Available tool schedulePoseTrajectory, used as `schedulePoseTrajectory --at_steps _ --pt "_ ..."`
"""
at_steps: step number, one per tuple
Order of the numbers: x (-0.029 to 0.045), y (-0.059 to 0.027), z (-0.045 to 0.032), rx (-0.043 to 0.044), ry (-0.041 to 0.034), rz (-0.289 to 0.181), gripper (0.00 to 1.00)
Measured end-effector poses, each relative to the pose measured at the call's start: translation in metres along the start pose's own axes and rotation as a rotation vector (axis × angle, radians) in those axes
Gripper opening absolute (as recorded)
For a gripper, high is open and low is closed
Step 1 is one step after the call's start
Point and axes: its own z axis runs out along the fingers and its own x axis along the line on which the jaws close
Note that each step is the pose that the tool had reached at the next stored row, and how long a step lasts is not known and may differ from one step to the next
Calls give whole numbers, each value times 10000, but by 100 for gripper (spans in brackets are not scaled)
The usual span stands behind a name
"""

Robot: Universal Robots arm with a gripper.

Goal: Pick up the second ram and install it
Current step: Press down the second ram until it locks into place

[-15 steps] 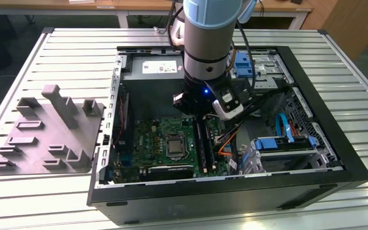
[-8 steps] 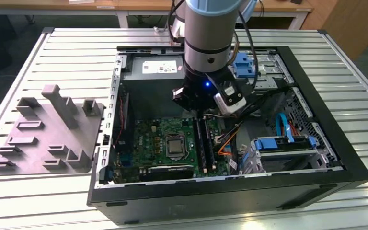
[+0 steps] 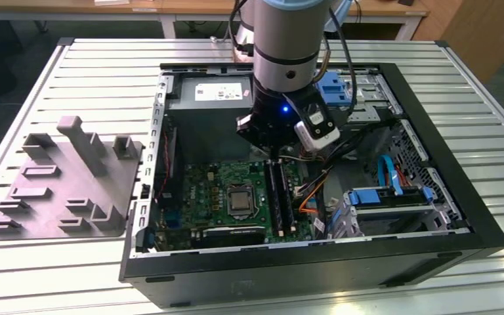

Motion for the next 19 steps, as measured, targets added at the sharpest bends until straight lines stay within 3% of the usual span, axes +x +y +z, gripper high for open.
schedulePoseTrajectory --at_steps 7,19 --pt "0 -119 -7 3 0 1 10" --pt "8 -444 -24 3 1 0 10"
